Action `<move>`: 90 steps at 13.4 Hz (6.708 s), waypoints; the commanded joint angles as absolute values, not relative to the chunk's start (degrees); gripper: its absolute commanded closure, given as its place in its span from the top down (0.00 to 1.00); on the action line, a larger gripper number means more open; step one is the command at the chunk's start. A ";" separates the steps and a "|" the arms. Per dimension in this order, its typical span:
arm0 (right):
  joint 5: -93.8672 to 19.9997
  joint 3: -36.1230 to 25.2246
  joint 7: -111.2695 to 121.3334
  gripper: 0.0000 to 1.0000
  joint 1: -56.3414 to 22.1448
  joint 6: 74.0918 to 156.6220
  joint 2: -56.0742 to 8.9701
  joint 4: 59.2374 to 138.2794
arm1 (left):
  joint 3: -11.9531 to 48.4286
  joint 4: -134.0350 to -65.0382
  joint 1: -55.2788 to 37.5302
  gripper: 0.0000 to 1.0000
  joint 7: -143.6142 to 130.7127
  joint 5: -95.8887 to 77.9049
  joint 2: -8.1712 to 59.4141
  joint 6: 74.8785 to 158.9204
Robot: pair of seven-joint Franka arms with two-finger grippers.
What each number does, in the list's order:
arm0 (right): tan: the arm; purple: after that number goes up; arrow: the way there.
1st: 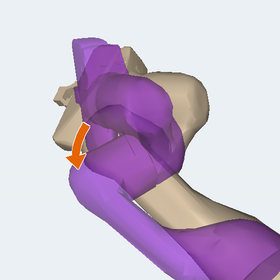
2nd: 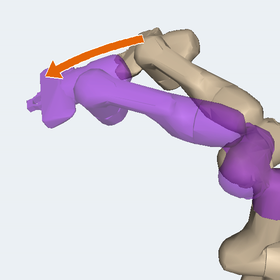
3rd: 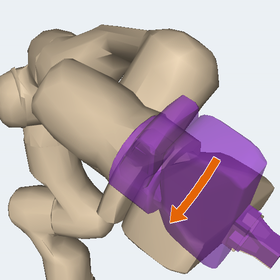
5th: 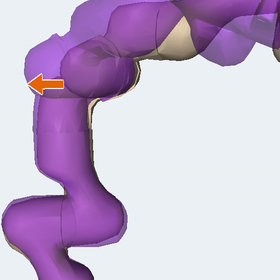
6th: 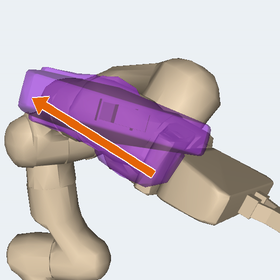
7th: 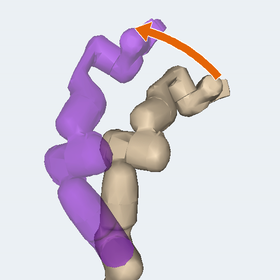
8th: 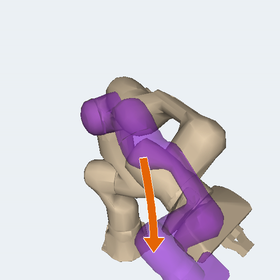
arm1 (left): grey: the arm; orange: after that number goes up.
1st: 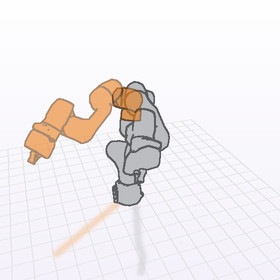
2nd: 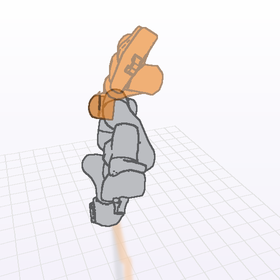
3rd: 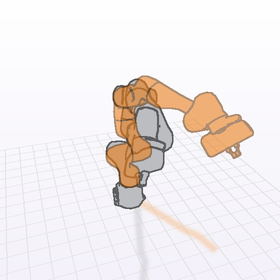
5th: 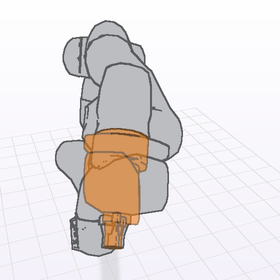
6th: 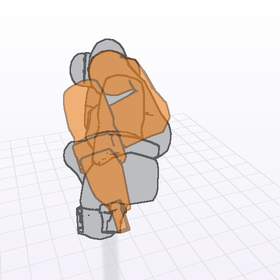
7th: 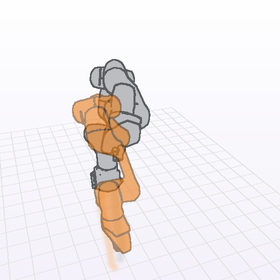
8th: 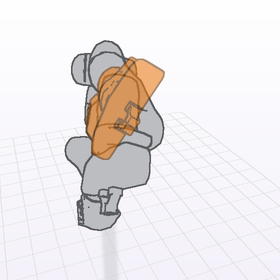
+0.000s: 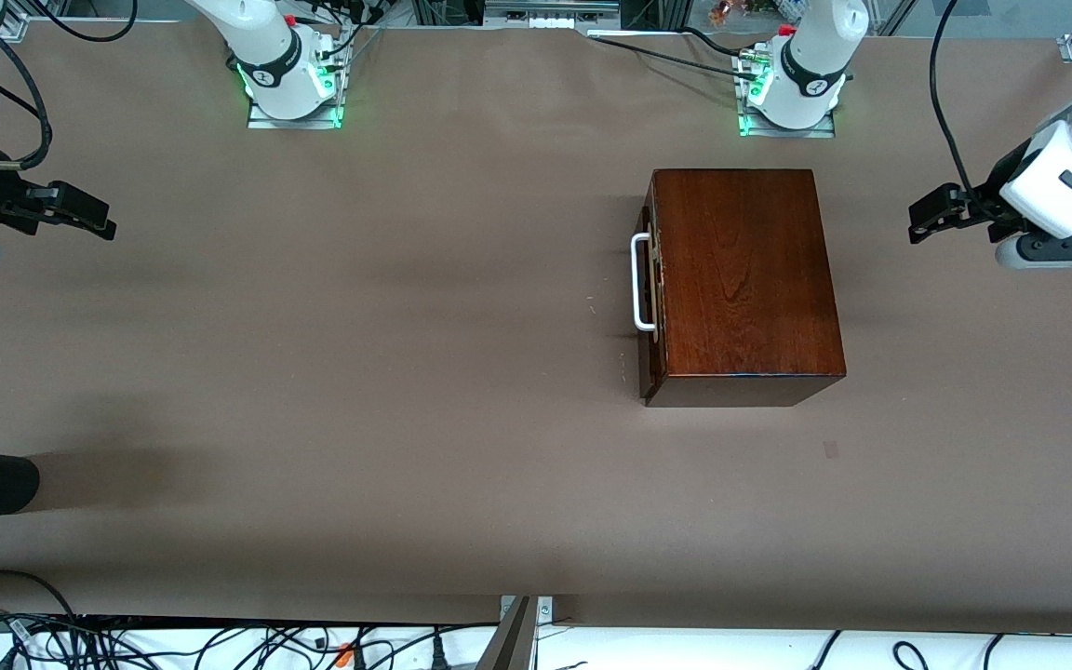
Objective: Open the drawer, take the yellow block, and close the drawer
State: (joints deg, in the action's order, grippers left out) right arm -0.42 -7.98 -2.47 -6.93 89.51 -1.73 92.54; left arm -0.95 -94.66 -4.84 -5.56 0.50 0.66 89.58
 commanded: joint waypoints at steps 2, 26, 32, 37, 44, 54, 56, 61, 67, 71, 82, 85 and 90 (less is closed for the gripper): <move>-0.44 -7.56 -2.29 1.00 -6.50 89.47 -1.41 92.20 | -0.79 -93.34 -5.10 1.00 -6.06 -0.09 1.49 88.42; -0.44 -7.56 -2.29 1.00 -6.50 89.47 -1.41 92.20 | 17.23 -81.56 -30.23 1.00 -49.82 16.52 27.85 97.54; -0.44 -7.56 -2.29 1.00 -6.50 89.47 -1.41 92.20 | 17.23 -84.63 -32.08 1.00 -54.40 22.41 31.46 99.31; -0.44 -7.56 -2.29 1.00 -6.50 89.39 -1.41 92.20 | 17.14 -88.94 -31.82 1.00 -58.53 22.59 31.20 102.57; -0.44 -7.56 -2.29 1.00 -6.50 89.38 -1.41 92.20 | 17.14 -92.72 -31.82 1.00 -58.97 23.63 30.76 105.47; -0.44 -7.56 -2.29 1.00 -6.50 89.47 -1.41 92.20 | 17.23 -94.66 -32.08 1.00 -62.65 24.96 32.16 109.42; -0.44 -7.56 -2.29 1.00 -6.50 89.38 -1.41 92.20 | 17.31 -94.66 -32.17 1.00 -64.33 24.96 32.78 111.44; -0.44 -7.56 -2.29 1.00 -6.50 89.38 -1.41 92.20 | 17.40 -93.60 -33.40 1.00 -66.18 23.91 32.96 114.51; -0.44 -7.56 -2.29 1.00 -6.50 89.39 -1.41 92.20 | 17.49 -93.34 -34.28 1.00 -67.85 21.89 34.27 120.93; -0.44 -7.56 -2.29 1.00 -6.50 89.38 -1.41 92.20 | 17.49 -90.01 -34.98 1.00 -67.85 20.04 35.86 122.26; -0.53 -7.56 -2.72 1.00 -6.50 89.38 -1.41 92.20 | 17.40 -87.28 -36.21 1.00 -67.59 20.13 36.91 122.17; -0.44 -7.56 -2.72 1.00 -6.50 89.38 -1.41 92.20 | 17.40 -87.28 -36.21 1.00 -66.97 20.48 36.48 121.47; -0.44 -7.56 -2.81 1.00 -6.50 89.38 -1.41 92.20 | 17.67 -85.62 -36.56 1.00 -62.15 21.27 35.42 112.44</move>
State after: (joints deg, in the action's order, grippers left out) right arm -0.42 -7.98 -2.47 -6.93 89.55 -1.73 92.54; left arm 17.85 -88.94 -35.46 -65.37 21.33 35.15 117.54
